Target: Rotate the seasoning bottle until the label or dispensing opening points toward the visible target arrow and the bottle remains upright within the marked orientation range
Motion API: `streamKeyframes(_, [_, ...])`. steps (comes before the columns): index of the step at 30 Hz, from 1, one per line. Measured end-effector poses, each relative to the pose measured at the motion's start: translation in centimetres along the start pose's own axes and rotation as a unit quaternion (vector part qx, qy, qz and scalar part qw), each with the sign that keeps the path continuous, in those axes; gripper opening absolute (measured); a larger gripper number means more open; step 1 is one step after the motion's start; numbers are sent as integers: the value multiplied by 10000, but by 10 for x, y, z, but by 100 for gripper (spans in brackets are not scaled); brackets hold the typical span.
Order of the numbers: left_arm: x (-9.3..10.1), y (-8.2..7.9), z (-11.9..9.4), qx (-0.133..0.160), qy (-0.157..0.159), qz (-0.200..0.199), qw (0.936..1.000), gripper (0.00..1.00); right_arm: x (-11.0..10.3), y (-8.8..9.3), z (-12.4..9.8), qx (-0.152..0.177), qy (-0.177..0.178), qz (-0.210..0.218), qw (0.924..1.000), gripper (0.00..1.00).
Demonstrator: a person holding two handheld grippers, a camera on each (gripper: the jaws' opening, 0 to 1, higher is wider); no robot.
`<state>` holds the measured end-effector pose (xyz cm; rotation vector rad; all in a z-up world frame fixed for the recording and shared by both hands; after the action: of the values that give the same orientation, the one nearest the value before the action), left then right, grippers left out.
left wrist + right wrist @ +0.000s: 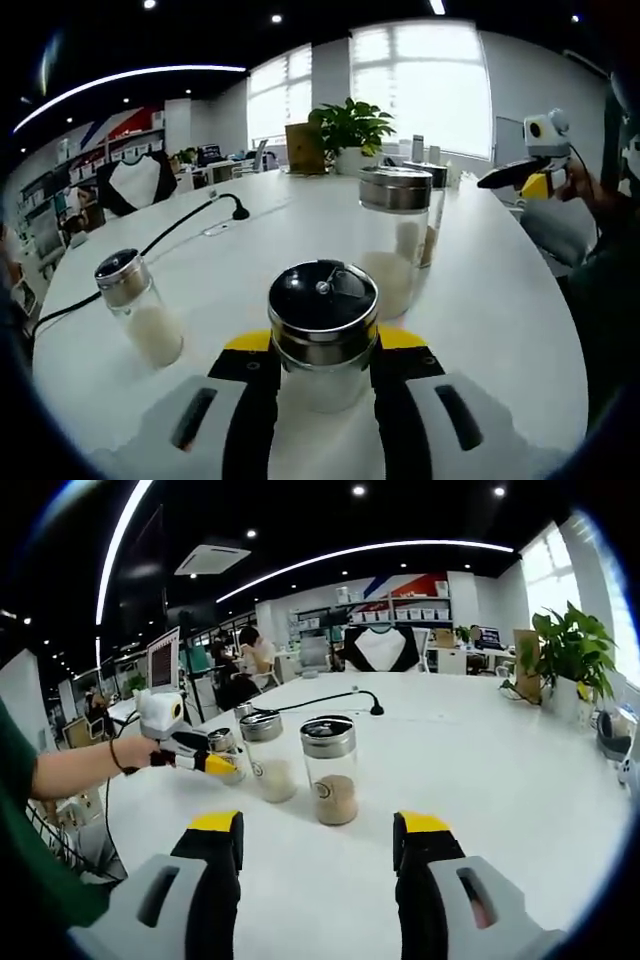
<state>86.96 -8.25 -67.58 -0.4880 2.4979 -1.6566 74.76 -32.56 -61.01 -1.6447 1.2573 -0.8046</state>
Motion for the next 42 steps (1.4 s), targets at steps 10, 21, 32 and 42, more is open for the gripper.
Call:
streamKeyframes(10, [2,0,0,-51,341,228,9991,37,-1,-1,0,-8,3,-12,10000,61])
streamKeyframes(21, [1,0,0,-35,359,254,9990,37,-2,0,1,-59,-14,-31,10000,60])
streamKeyframes(32, [-1,0,-4,115,-112,-111,9998,53,-1,0,1,-95,-27,-56,9999,60])
streamKeyframes(42, [8,-2,-20,380,-777,-709,9937,65,-2,3,3,-136,-32,-39,9999,60])
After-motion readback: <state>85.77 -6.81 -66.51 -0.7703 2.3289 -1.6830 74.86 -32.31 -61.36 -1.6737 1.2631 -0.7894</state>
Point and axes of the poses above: the point that each gripper's makers call its tool centre point, and the gripper's own axes: z roughly forward along the fingers, x roughly to its right, y roughly out of its underside, the point moved 3 cm from there along -z, roughly backward along the fingers, and after that the axes turned 14 degrees about y, right-handed, at the moved point
